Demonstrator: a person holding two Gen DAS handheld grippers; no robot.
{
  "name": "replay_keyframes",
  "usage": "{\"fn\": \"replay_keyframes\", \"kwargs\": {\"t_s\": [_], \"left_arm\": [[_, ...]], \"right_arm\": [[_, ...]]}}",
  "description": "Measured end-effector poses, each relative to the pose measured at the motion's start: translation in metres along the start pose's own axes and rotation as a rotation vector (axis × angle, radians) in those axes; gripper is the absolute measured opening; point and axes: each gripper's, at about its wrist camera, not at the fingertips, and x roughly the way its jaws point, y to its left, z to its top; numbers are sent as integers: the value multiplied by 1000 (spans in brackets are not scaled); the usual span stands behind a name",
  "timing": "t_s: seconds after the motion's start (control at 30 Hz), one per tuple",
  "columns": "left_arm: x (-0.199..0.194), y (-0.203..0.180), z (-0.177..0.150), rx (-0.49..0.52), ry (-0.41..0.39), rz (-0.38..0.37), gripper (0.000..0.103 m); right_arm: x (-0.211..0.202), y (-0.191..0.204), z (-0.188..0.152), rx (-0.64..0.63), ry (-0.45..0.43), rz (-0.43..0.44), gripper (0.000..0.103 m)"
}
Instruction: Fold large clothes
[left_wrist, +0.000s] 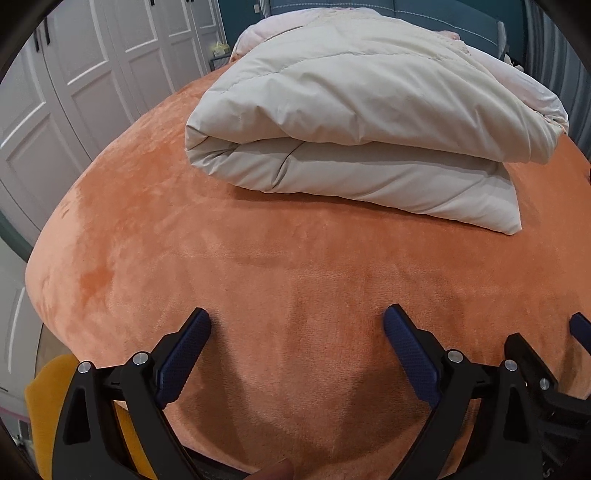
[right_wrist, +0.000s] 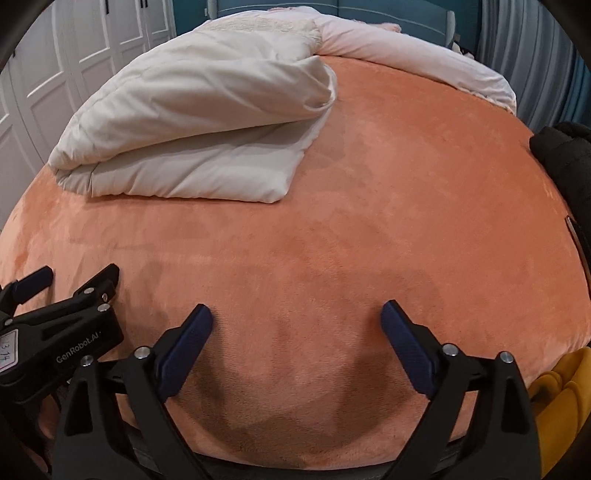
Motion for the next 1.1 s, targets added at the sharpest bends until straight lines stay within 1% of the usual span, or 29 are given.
{"fn": "replay_keyframes", "kwargs": {"t_s": [0.07, 0.13, 0.4, 0.7, 1.1], "left_arm": [[2, 1, -2, -5, -12, 9, 98], [3, 1, -2, -11, -18, 10, 98], [2, -9, -9, 10, -70, 33, 98], [0, -13, -12, -5, -94, 47, 98], [0, -12, -12, -4, -97, 47, 98]], "right_arm": [[1, 0, -1, 0, 1, -4, 93], [3, 1, -3, 3, -3, -4, 96], [5, -1, -11, -4, -74, 1, 98], [7, -3, -12, -1, -75, 10, 98], [8, -4, -12, -2, -76, 11, 98]]}}
